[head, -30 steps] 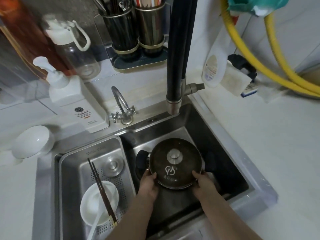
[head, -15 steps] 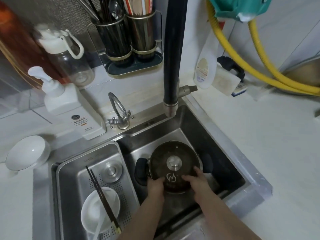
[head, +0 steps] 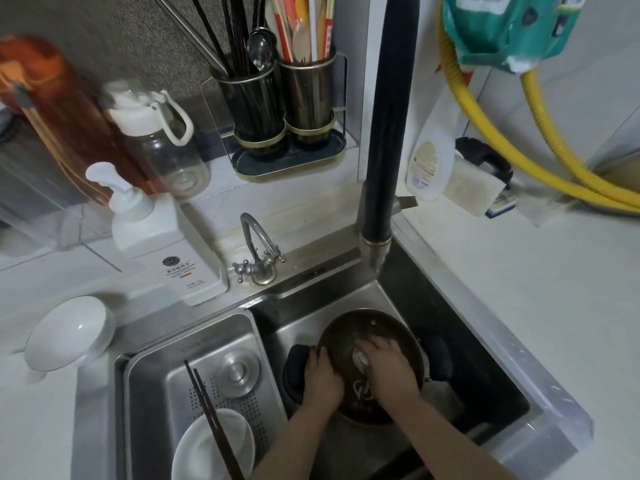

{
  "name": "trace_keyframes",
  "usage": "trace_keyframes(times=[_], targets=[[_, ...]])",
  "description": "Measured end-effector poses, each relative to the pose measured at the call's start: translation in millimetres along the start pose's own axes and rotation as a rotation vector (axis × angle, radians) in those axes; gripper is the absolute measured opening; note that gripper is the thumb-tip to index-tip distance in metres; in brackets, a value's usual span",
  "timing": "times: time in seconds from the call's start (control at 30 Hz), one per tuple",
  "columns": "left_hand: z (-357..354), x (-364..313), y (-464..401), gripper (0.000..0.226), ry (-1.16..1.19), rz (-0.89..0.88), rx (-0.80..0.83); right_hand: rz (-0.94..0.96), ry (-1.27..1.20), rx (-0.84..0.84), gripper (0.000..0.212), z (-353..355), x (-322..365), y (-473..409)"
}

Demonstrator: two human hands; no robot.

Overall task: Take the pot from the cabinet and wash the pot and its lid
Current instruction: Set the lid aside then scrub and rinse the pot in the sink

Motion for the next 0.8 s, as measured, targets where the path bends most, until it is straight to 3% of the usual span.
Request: trace_keyframes(times=[0.17,0.3,0.43,0.8], targets=[[12.5,-5.6,12.0,0.055,0.086,-0.038,-0.023,0.089,0.055,-0.019,0.053,15.0,6.7,2.7],[39.4,-15.1,34.4,0.059,0.209,-0.105,-0.166,0.191,0.041,-0.106,0.050,39.2,29.0,11.9],[70.8,-29.2,56.5,0.050,0.270,-0.146,-0.277,0.289,0.032,-0.201,0.047,71.9,53.1,24.4],[95.6,-128.2,85.1,0.047,0.236,-0.270,-0.155,0.291,0.072,-0.339,0.043,183.6,37.8,25.1]])
Point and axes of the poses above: each hand's wrist, its own y-axis away from the middle knuckle, its own z-axis out of the back of the hand, x = y × z, the point moved 3 cm from there along -y, towards the middle knuckle, and after that the axes turned 15 degrees about -y, right-handed, at the moved point
